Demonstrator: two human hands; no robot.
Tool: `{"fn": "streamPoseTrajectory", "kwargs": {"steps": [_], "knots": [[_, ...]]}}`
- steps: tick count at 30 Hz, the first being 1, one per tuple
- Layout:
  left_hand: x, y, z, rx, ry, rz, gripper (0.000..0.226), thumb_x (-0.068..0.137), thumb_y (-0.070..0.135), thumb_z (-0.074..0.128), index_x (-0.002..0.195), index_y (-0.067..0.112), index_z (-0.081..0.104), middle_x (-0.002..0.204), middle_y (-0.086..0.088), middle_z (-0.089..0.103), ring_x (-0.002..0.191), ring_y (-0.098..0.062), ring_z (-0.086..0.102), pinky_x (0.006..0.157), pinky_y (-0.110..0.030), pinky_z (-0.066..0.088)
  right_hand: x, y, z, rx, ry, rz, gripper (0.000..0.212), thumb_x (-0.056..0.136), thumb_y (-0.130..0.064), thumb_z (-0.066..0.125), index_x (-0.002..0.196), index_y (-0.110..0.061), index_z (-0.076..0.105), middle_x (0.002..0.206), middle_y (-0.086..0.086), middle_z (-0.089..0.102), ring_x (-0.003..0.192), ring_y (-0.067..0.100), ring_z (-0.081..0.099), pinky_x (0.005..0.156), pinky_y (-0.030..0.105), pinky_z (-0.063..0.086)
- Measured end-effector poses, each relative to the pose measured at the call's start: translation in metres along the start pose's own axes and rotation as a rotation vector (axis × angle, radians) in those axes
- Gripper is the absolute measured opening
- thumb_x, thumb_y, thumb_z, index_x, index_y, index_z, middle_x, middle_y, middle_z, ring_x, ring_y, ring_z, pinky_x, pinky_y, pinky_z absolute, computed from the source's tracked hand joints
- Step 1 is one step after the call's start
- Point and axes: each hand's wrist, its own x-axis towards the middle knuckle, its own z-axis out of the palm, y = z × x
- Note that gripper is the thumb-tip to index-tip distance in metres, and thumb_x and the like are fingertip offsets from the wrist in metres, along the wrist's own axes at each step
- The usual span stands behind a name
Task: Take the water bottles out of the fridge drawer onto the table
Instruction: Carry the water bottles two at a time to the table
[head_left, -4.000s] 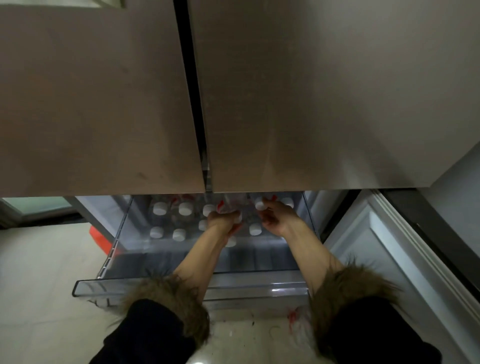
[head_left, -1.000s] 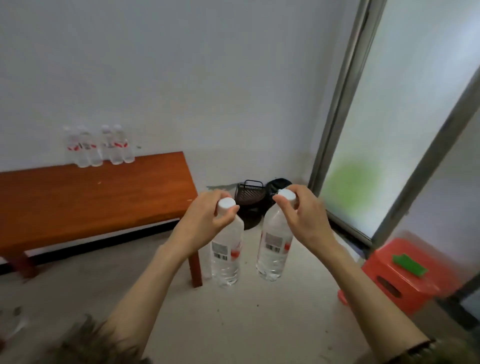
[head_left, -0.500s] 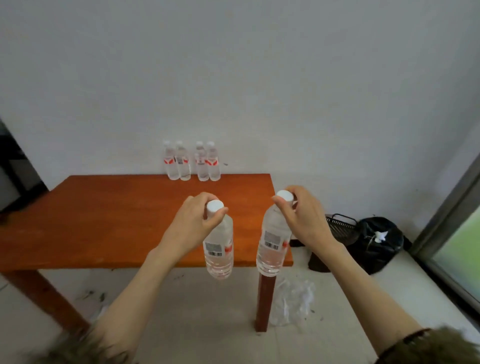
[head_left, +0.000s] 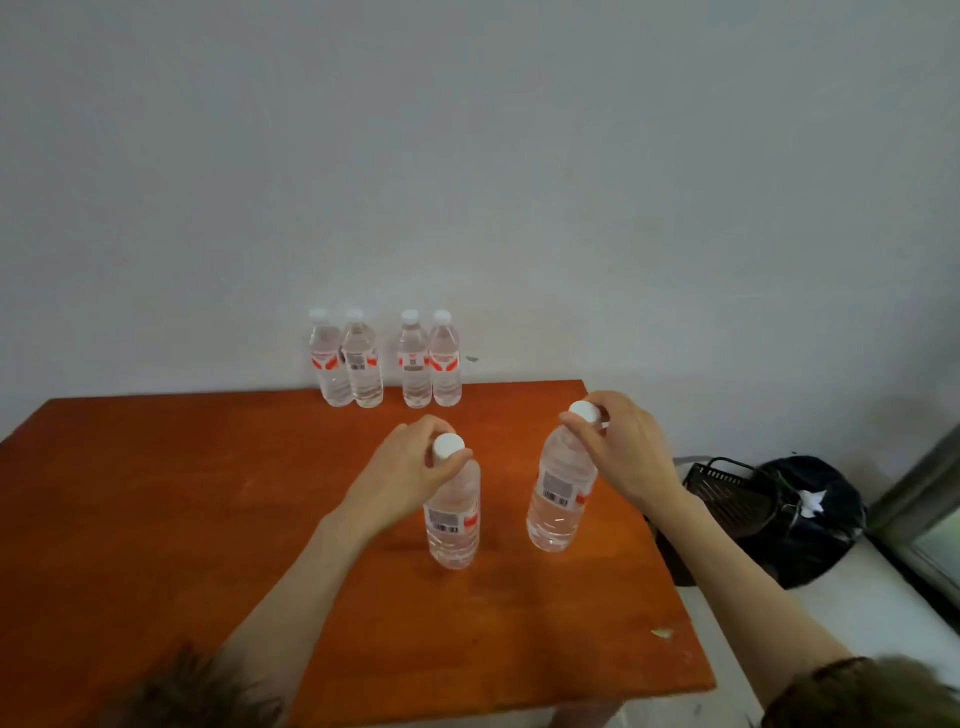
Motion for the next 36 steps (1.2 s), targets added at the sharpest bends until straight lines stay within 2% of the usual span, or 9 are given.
{"fn": "streamPoseTrajectory", "kwargs": {"steps": [3, 8, 13, 15, 19, 22, 28, 33, 36], "knots": [[0.054, -0.022, -0.001, -0.015, -0.048, 0.006, 0.024, 0.084, 0.043, 0.057, 0.1, 0.027, 0.051, 0.1, 0.007, 0.059, 0.086, -0.007, 0.055, 0.069, -0.019, 0.044, 0.048, 0.002, 0.022, -0.052, -0.012, 0.037, 0.048, 0.085, -0.051, 0.052, 0.112, -0.011, 0.056, 0.108, 0.005, 0.063, 0.094, 0.02, 0.061, 0.084, 0.039, 0.053], [0.138, -0.041, 0.009, 0.053, -0.09, 0.038, 0.029, 0.087, 0.044, 0.053, 0.107, 0.024, 0.05, 0.1, 0.01, 0.055, 0.083, -0.004, 0.052, 0.064, -0.014, 0.037, 0.122, 0.021, 0.052, -0.059, -0.025, 0.112, 0.045, 0.085, -0.05, 0.053, 0.109, -0.013, 0.057, 0.106, 0.003, 0.063, 0.092, 0.019, 0.061, 0.084, 0.039, 0.053], [0.222, -0.052, 0.033, 0.168, -0.127, 0.083, 0.035, 0.089, 0.046, 0.048, 0.113, 0.02, 0.051, 0.11, 0.002, 0.059, 0.095, -0.013, 0.054, 0.083, -0.03, 0.048, 0.195, 0.051, 0.085, -0.084, -0.083, 0.113, 0.041, 0.087, -0.047, 0.053, 0.112, -0.013, 0.057, 0.11, 0.004, 0.063, 0.094, 0.019, 0.061, 0.084, 0.037, 0.052], [0.254, -0.056, 0.045, 0.219, -0.154, 0.085, 0.037, 0.09, 0.046, 0.047, 0.116, 0.02, 0.05, 0.114, 0.0, 0.058, 0.102, -0.016, 0.052, 0.088, -0.035, 0.047, 0.22, 0.065, 0.097, -0.099, -0.115, 0.098, 0.041, 0.088, -0.044, 0.053, 0.113, -0.012, 0.056, 0.113, 0.005, 0.062, 0.096, 0.022, 0.061, 0.083, 0.035, 0.051], [0.309, -0.062, 0.067, 0.272, -0.163, 0.133, 0.035, 0.091, 0.042, 0.047, 0.114, 0.017, 0.052, 0.111, -0.005, 0.06, 0.1, -0.018, 0.051, 0.08, -0.026, 0.037, 0.267, 0.09, 0.119, -0.067, -0.152, 0.081, 0.038, 0.088, -0.041, 0.054, 0.112, -0.011, 0.057, 0.114, 0.007, 0.062, 0.095, 0.024, 0.061, 0.082, 0.035, 0.049], [0.338, -0.062, 0.078, 0.303, -0.148, 0.112, 0.035, 0.093, 0.04, 0.044, 0.118, 0.016, 0.048, 0.113, -0.007, 0.058, 0.105, -0.021, 0.047, 0.078, -0.027, 0.032, 0.294, 0.102, 0.131, -0.034, -0.158, 0.075, 0.037, 0.088, -0.038, 0.056, 0.112, -0.01, 0.057, 0.114, 0.007, 0.061, 0.094, 0.024, 0.06, 0.082, 0.036, 0.05], [0.379, -0.066, 0.095, 0.306, -0.093, 0.049, 0.039, 0.092, 0.042, 0.046, 0.117, 0.012, 0.048, 0.109, -0.01, 0.061, 0.103, -0.024, 0.05, 0.078, -0.031, 0.04, 0.331, 0.12, 0.148, -0.005, -0.215, 0.033, 0.039, 0.089, -0.035, 0.057, 0.115, -0.007, 0.057, 0.118, 0.01, 0.06, 0.099, 0.027, 0.06, 0.088, 0.042, 0.048], [0.392, -0.065, 0.098, 0.296, -0.025, -0.03, 0.04, 0.091, 0.043, 0.047, 0.114, 0.01, 0.05, 0.102, -0.011, 0.062, 0.097, -0.025, 0.053, 0.074, -0.035, 0.044, 0.343, 0.127, 0.156, 0.036, -0.235, 0.014, 0.036, 0.089, -0.032, 0.057, 0.114, -0.007, 0.057, 0.116, 0.009, 0.06, 0.099, 0.024, 0.058, 0.087, 0.034, 0.047], [0.392, -0.067, 0.102, 0.265, 0.008, -0.054, 0.04, 0.089, 0.047, 0.048, 0.109, 0.011, 0.051, 0.097, -0.009, 0.063, 0.091, -0.023, 0.054, 0.071, -0.036, 0.046, 0.346, 0.125, 0.158, 0.079, -0.267, -0.005, 0.033, 0.088, -0.03, 0.059, 0.111, -0.007, 0.057, 0.111, 0.009, 0.06, 0.098, 0.023, 0.057, 0.087, 0.033, 0.047]]}}
